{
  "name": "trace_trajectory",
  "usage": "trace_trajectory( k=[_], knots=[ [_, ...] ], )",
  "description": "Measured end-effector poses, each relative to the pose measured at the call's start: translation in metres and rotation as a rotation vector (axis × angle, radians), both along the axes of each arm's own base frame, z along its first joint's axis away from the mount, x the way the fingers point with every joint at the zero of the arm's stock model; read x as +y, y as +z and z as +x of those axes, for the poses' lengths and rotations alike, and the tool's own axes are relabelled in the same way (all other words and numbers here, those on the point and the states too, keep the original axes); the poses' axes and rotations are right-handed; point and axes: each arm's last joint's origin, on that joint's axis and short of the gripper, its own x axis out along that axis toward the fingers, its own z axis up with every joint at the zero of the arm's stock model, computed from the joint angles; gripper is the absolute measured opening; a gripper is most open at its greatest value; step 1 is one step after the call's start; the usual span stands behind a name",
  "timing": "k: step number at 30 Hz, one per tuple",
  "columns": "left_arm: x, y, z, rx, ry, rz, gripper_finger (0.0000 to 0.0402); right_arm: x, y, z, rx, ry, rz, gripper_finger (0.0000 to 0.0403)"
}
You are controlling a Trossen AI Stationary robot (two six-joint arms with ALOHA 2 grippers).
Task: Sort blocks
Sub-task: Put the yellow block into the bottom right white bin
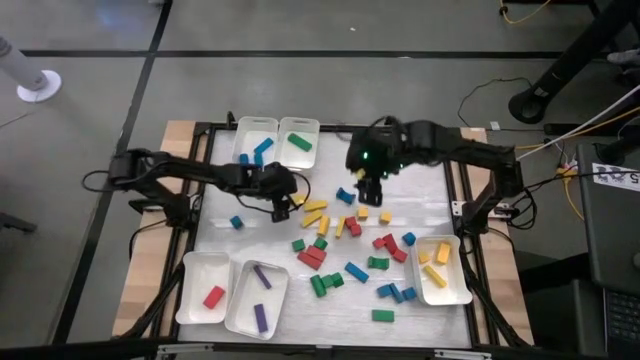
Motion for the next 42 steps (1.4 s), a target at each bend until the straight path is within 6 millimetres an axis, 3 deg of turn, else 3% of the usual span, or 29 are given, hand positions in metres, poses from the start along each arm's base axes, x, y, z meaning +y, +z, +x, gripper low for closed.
trace_trajectory(
  k=[11,17,23,27,30,36,42],
  knots=[
    [0.005,-0.037,0.008,0.118,-0.034,-0.074,0.0217,0.055,-0.027,-0.007,0.164,0.004,-0.131,0.0246],
    [0.006,-0.043,0.011,0.122,-0.037,-0.073,0.0214,0.069,-0.04,-0.038,0.226,-0.113,-0.263,0.0246],
    [0.005,-0.041,0.011,0.114,-0.036,-0.077,0.016,0.071,-0.059,-0.081,0.07,-0.242,-0.199,0.0246],
    [0.005,-0.042,0.011,0.106,-0.023,-0.088,0.0109,0.073,-0.094,-0.095,-0.059,-0.25,-0.14,0.0246],
    [0.005,-0.039,0.011,0.091,0.004,-0.11,0.0086,0.075,-0.13,-0.093,-0.133,-0.249,-0.094,0.0246],
    [0.004,-0.018,0.005,0.078,0.036,-0.132,0.0086,0.08,-0.194,-0.075,-0.334,-0.208,0.003,0.0246],
    [-0.005,0.01,0.002,-0.03,0.01,-0.212,0.0094,0.087,-0.218,-0.05,-0.564,-0.167,0.018,0.0246]
  ],
)
